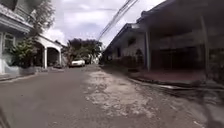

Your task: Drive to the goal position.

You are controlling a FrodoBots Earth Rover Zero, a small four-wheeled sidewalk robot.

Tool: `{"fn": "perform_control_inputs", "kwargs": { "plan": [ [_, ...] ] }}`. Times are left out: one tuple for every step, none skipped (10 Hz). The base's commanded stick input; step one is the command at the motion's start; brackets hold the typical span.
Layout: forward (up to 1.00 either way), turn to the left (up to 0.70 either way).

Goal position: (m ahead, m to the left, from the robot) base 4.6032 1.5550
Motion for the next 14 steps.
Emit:
{"fn": "perform_control_inputs", "kwargs": {
  "plan": [
    [0.70, 0.00],
    [0.70, 0.07],
    [0.70, 0.35],
    [0.70, 0.31],
    [0.70, 0.06],
    [0.70, 0.00],
    [0.70, 0.00],
    [0.70, 0.02],
    [0.70, 0.00],
    [0.70, 0.02],
    [0.70, 0.02],
    [0.70, 0.02],
    [0.70, 0.00],
    [0.70, 0.01]
  ]
}}
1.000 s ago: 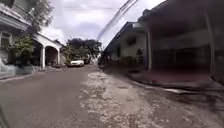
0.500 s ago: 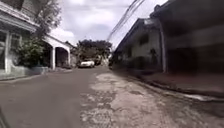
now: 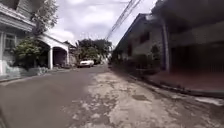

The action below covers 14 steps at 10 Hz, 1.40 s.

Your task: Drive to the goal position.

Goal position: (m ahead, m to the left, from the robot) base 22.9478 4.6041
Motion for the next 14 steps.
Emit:
{"fn": "perform_control_inputs", "kwargs": {
  "plan": [
    [0.70, 0.02],
    [0.70, 0.02],
    [0.70, 0.02],
    [0.70, 0.02],
    [0.70, 0.02],
    [0.70, 0.01],
    [0.70, 0.00],
    [0.70, 0.00],
    [0.70, 0.00],
    [0.70, 0.00],
    [0.70, 0.00],
    [0.70, 0.00],
    [0.70, 0.00],
    [0.70, 0.00]
  ]
}}
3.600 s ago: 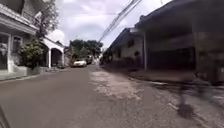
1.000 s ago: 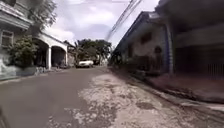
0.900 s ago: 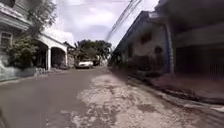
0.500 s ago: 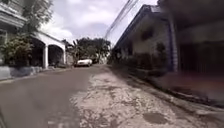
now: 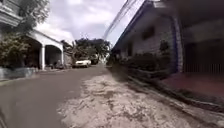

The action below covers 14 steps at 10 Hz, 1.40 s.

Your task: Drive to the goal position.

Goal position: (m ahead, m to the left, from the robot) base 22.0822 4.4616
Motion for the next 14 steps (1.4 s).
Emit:
{"fn": "perform_control_inputs", "kwargs": {
  "plan": [
    [0.70, 0.01],
    [0.70, 0.02],
    [0.70, 0.03],
    [0.70, 0.12],
    [0.70, 0.30],
    [0.70, 0.27],
    [0.70, 0.12],
    [0.70, 0.01],
    [0.70, 0.02],
    [0.70, 0.01],
    [0.70, 0.01],
    [0.70, 0.02],
    [0.70, 0.02],
    [0.70, 0.02]
  ]
}}
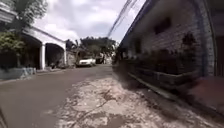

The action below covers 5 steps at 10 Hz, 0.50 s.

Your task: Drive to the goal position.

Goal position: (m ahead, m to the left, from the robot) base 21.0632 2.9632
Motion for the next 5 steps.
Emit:
{"fn": "perform_control_inputs", "kwargs": {
  "plan": [
    [0.70, 0.02],
    [0.70, 0.01],
    [0.70, 0.00],
    [0.70, 0.00],
    [0.70, 0.00]
  ]
}}
